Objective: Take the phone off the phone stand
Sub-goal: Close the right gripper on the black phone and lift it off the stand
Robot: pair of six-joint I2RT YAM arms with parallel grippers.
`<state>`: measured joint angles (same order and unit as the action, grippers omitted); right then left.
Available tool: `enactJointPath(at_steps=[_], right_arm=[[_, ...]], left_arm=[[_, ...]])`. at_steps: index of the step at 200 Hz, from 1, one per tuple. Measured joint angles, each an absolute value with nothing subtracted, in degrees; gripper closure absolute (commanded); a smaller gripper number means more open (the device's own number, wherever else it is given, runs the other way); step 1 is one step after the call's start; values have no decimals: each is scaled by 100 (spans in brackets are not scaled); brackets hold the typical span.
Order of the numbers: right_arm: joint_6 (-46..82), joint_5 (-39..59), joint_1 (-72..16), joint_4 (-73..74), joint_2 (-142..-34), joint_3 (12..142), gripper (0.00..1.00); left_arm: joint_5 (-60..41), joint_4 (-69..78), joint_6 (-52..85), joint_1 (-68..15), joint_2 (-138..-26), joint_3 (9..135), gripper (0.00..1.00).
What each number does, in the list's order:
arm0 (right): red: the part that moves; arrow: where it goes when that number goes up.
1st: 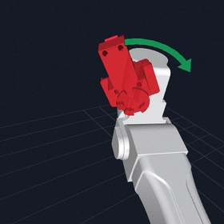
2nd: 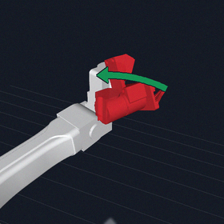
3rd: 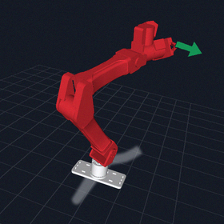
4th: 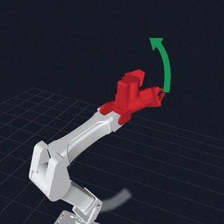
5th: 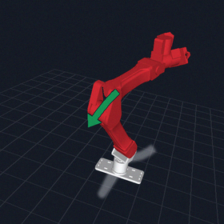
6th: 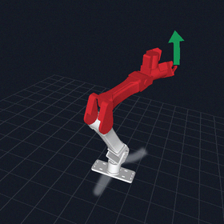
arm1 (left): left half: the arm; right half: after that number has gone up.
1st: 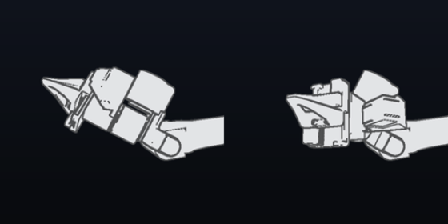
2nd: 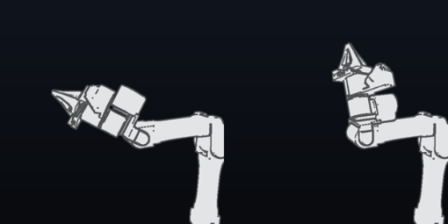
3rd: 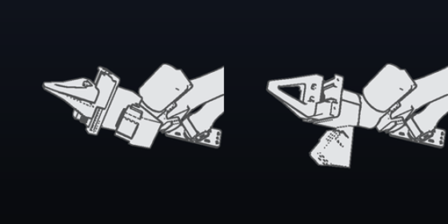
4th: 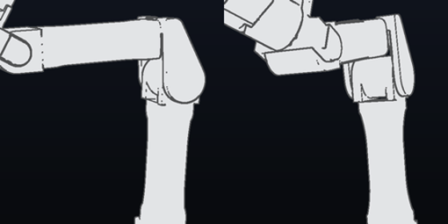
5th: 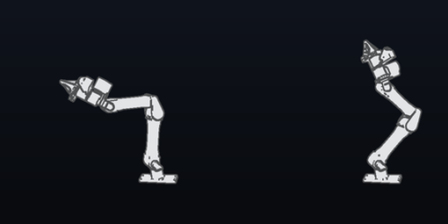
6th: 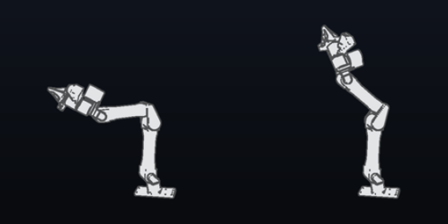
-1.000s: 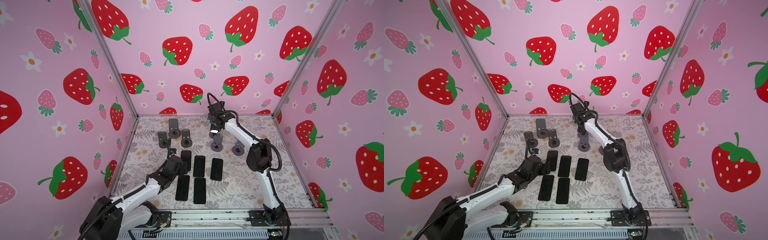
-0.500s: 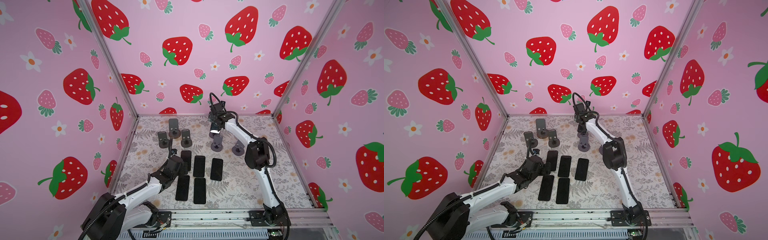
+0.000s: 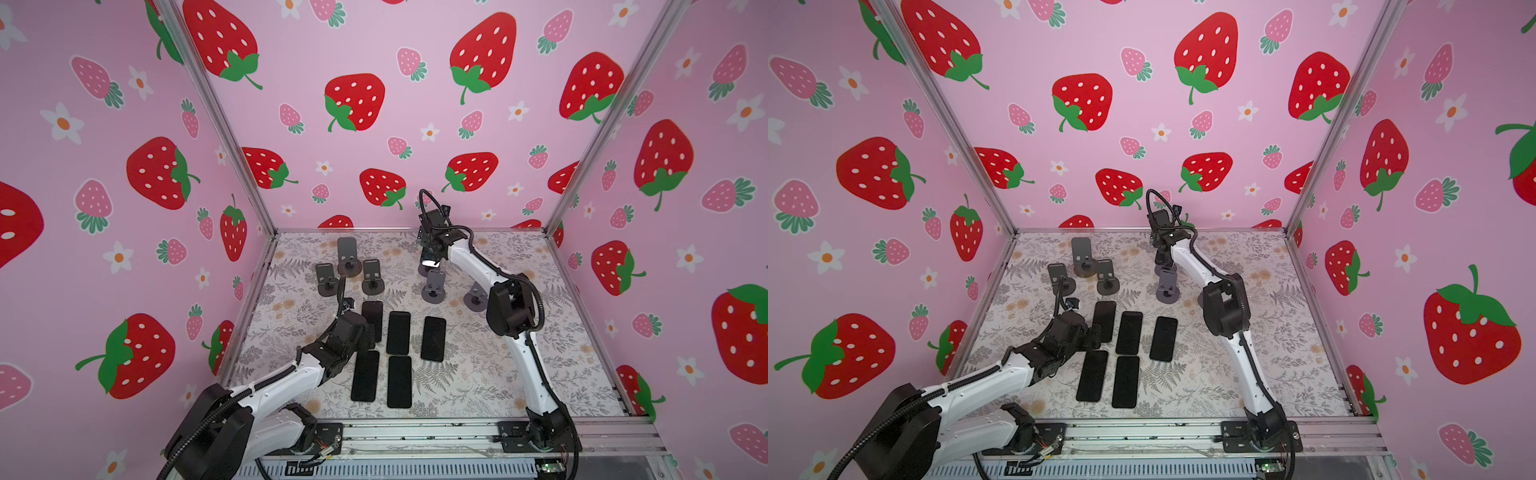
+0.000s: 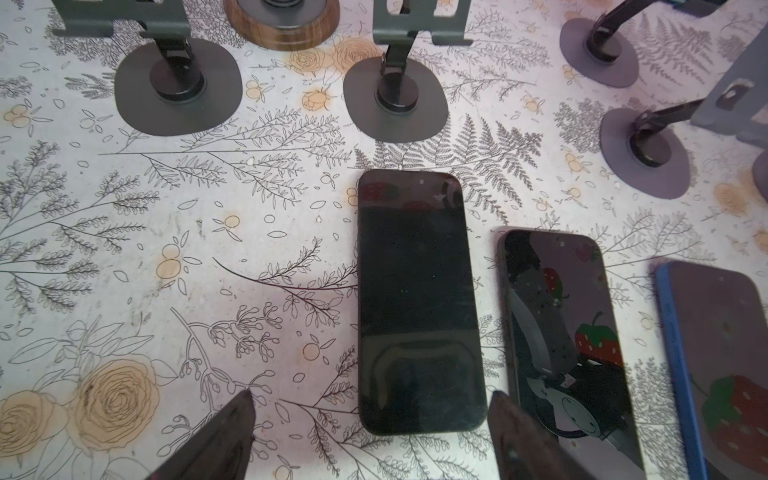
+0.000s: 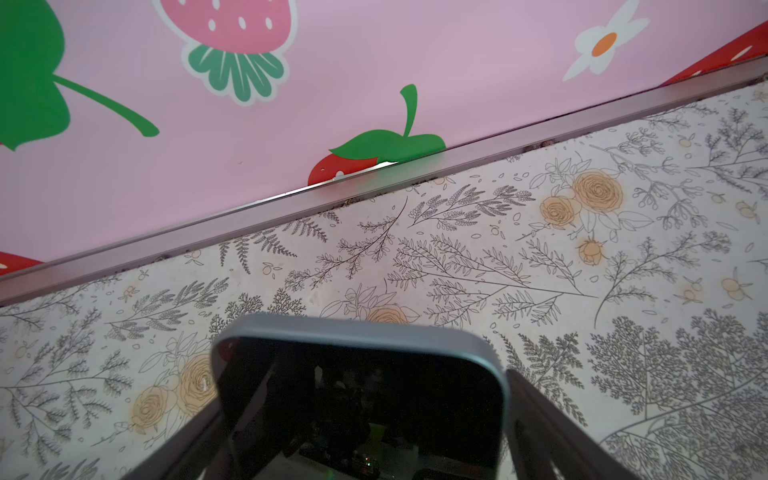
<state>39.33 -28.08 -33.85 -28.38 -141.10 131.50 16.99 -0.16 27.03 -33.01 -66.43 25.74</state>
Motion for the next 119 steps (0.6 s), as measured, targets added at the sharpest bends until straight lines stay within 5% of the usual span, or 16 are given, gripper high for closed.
enactJointPath(at_steps=[46,119], right_arm=[[3955,-2788,-3385,-2832,-14116,13183,25],[3957,-2742,-3385,-2823,-14114,13183,28]], left_arm=[[1699,-25,2700,-3301,-6768,2574,11],[1874,-40,2655,-3306,-6766,2574,11]])
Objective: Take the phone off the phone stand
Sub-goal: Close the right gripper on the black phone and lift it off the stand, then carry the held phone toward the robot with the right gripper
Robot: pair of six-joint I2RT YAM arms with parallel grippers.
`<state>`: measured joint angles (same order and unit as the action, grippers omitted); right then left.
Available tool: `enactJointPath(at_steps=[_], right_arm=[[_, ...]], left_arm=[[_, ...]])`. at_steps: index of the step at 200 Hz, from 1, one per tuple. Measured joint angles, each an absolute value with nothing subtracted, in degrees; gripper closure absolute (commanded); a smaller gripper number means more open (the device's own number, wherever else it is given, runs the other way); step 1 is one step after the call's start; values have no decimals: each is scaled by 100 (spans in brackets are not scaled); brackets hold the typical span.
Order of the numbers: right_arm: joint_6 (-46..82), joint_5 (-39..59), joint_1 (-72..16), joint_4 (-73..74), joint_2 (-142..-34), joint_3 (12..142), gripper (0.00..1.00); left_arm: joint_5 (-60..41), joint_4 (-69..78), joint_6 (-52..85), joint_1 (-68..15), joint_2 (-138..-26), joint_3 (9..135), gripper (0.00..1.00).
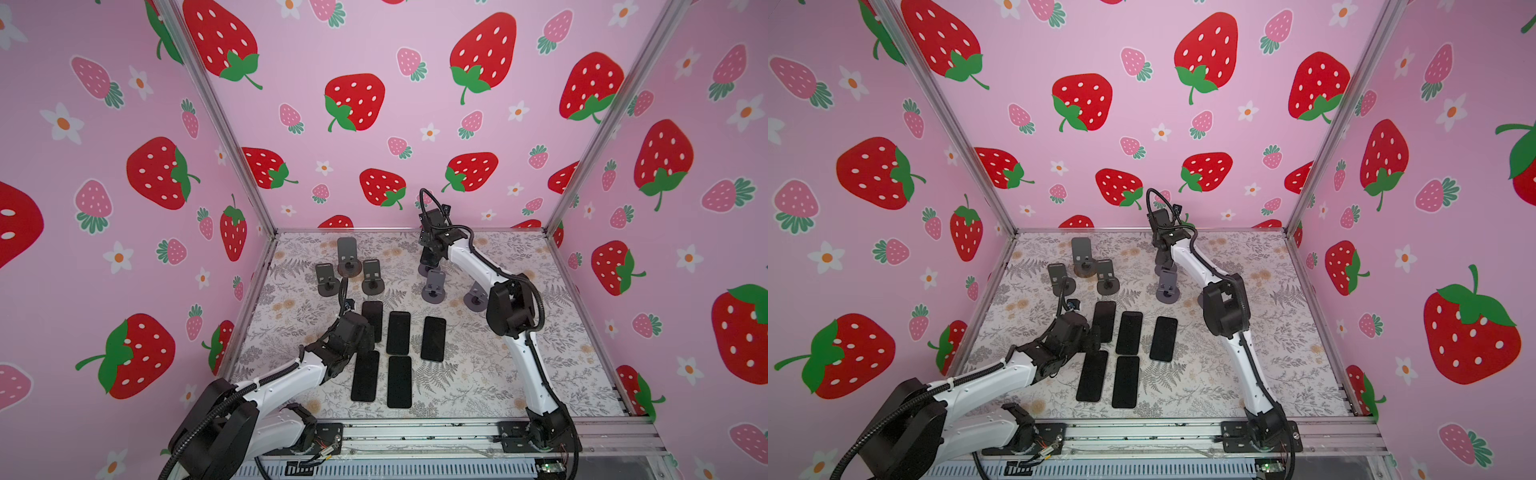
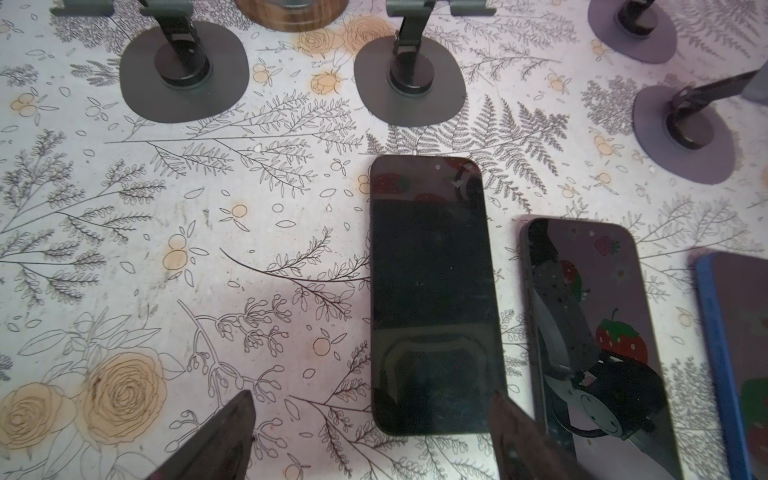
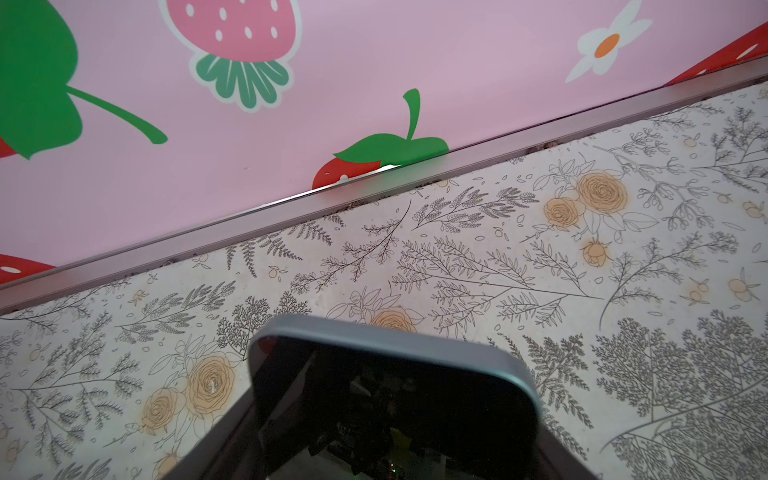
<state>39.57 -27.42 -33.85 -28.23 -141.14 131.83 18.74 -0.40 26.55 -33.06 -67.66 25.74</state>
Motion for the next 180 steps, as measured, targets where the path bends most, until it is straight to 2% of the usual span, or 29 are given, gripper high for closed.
enactJointPath(at_steps=[134,180], right_arm=[[3883,-2727,-3382,-2650,-13098,12193,28],[3892,-2606,-3385,-2633,-12276,11493,28]], left_arm=[[2104,-102,2355,-3402,-6853,2576,11],[1896,132,2139,-3518,-6685,2574,11]])
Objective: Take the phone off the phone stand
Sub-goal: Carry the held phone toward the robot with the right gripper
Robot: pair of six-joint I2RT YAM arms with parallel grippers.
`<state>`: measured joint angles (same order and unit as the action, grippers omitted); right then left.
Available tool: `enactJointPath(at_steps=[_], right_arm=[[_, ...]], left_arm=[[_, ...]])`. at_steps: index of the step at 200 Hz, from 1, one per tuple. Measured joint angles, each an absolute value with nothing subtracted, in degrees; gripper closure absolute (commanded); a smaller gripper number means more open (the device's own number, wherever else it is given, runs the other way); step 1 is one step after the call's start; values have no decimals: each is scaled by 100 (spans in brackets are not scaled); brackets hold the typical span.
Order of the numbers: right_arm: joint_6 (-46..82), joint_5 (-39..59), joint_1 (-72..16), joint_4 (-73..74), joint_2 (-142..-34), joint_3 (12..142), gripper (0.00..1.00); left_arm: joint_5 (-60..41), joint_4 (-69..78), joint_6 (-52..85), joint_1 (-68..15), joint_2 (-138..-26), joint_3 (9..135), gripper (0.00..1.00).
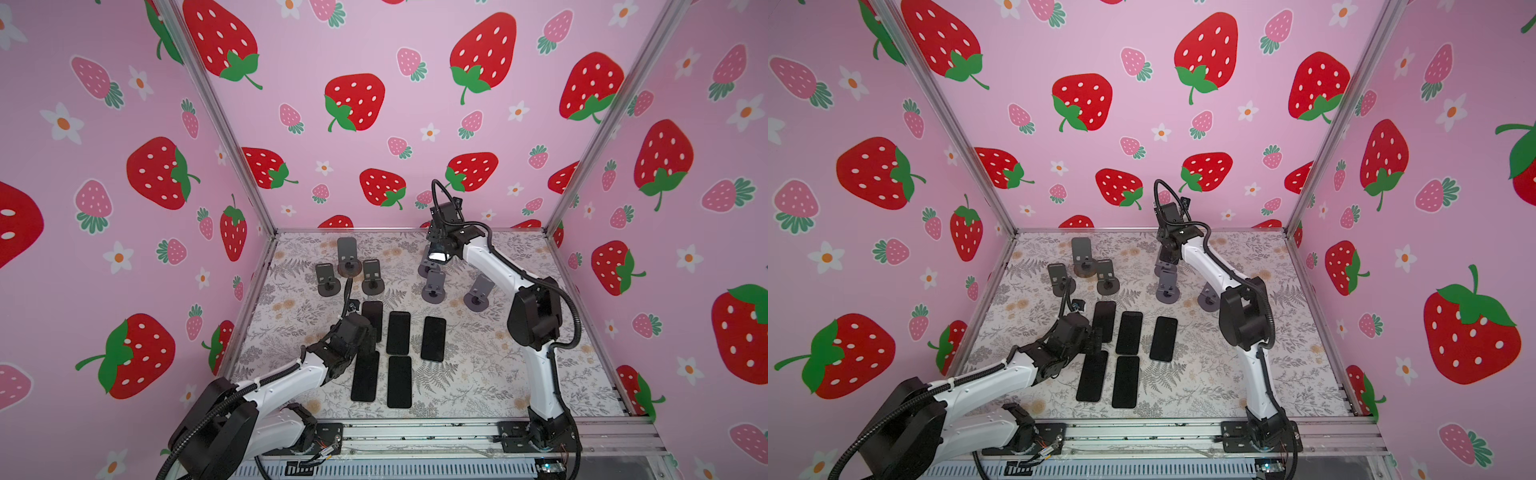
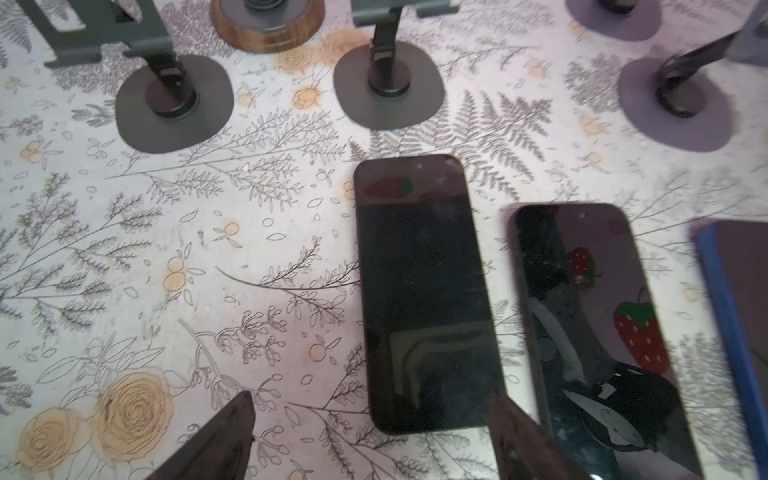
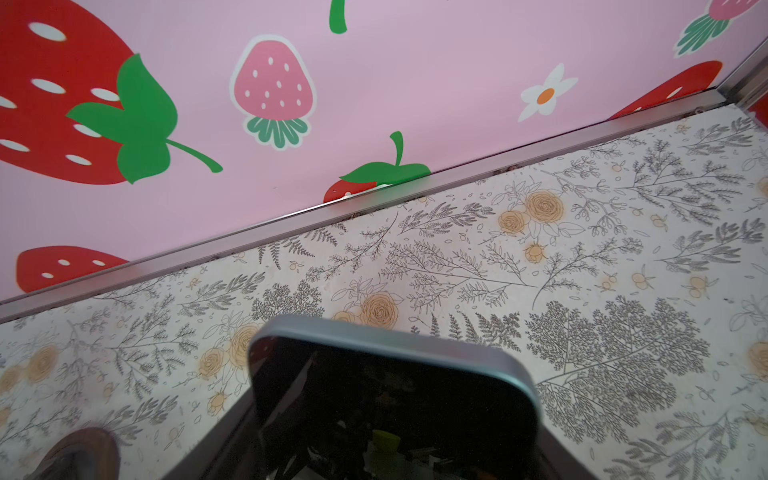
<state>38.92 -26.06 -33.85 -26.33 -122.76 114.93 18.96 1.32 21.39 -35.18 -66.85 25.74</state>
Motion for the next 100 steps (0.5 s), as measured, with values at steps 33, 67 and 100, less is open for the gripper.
enactJointPath(at_steps=[33,67,100], right_arm=[[3870,-2530,-3382,-2585,-11345,10650,28],[3900,-2545,-3382,-2443,-10068,9354,27],[3944,-2576,-3389,-2401,-8997,8101,27]], left_arm=[[1800,462,2080,-3553,-6401,2480,11],[1870,541,2073,-3553,-6180,2268,11],[1931,624,2075,-3553,-6080,2198,11]])
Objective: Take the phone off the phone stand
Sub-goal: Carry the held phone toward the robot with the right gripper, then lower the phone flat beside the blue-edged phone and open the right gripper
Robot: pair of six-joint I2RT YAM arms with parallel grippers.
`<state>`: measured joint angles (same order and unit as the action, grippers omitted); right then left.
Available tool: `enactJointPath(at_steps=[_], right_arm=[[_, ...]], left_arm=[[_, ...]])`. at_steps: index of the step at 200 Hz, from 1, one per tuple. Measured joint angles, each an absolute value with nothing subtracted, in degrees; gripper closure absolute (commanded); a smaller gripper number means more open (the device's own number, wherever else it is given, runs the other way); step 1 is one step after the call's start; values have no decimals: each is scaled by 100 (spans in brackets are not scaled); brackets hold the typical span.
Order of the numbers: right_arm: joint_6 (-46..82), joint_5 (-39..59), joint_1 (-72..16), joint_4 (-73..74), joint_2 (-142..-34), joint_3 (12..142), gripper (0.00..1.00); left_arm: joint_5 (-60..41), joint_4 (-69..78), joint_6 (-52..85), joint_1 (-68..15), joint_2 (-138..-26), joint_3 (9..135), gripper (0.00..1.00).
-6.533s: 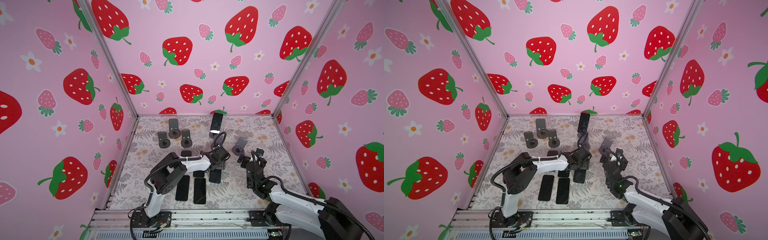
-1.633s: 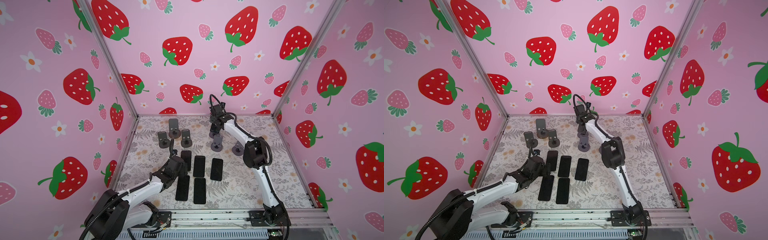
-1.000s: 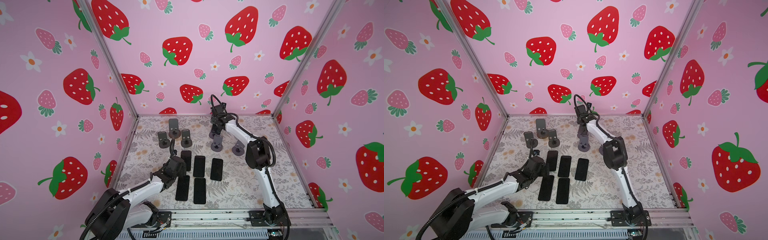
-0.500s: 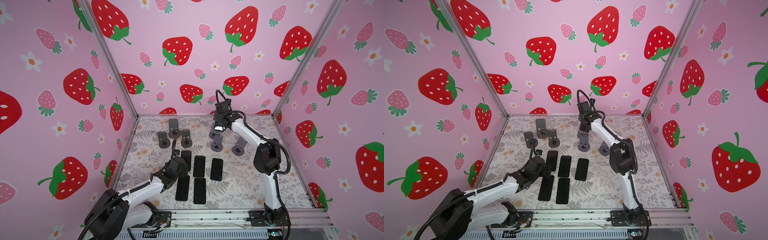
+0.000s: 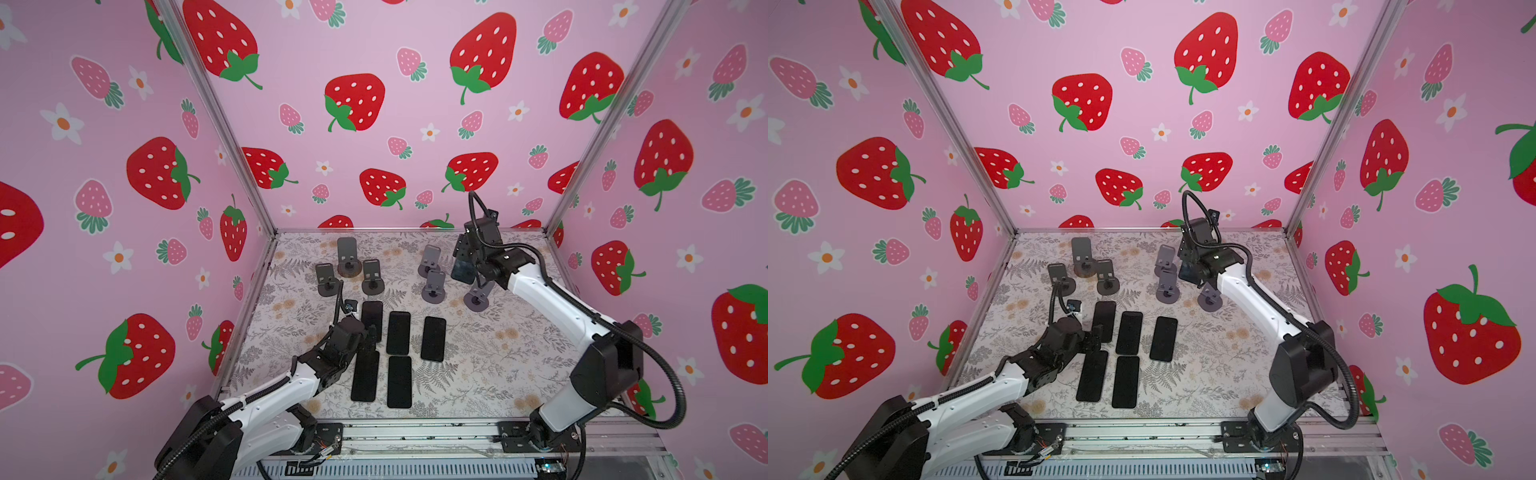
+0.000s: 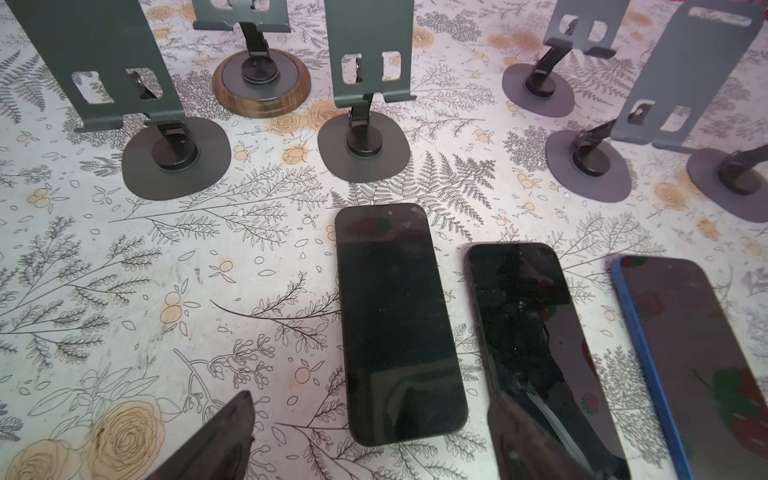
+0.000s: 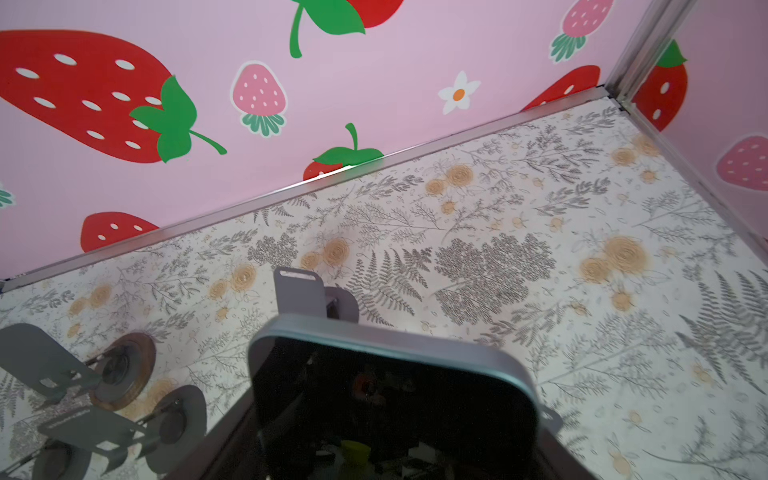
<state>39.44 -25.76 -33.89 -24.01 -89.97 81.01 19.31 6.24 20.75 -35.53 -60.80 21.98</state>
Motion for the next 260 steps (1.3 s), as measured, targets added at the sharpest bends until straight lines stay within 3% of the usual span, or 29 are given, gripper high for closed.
enactJointPath(at_steps=[123,199,260], right_arm=[[4659,-1527,-4233,-2567,-7395,4873,26],[4875,-1041,-4346,-2296,-7443,4110,25],[4659,-856,-4346,-1927,-8075,3990,25]], left_arm=[[1852,843,2241,-3564,-6377,2196,11],[1846,880,2279,-3568,-6348,2115,11],[1907,880,2274,-3570,-6208,2112,11]])
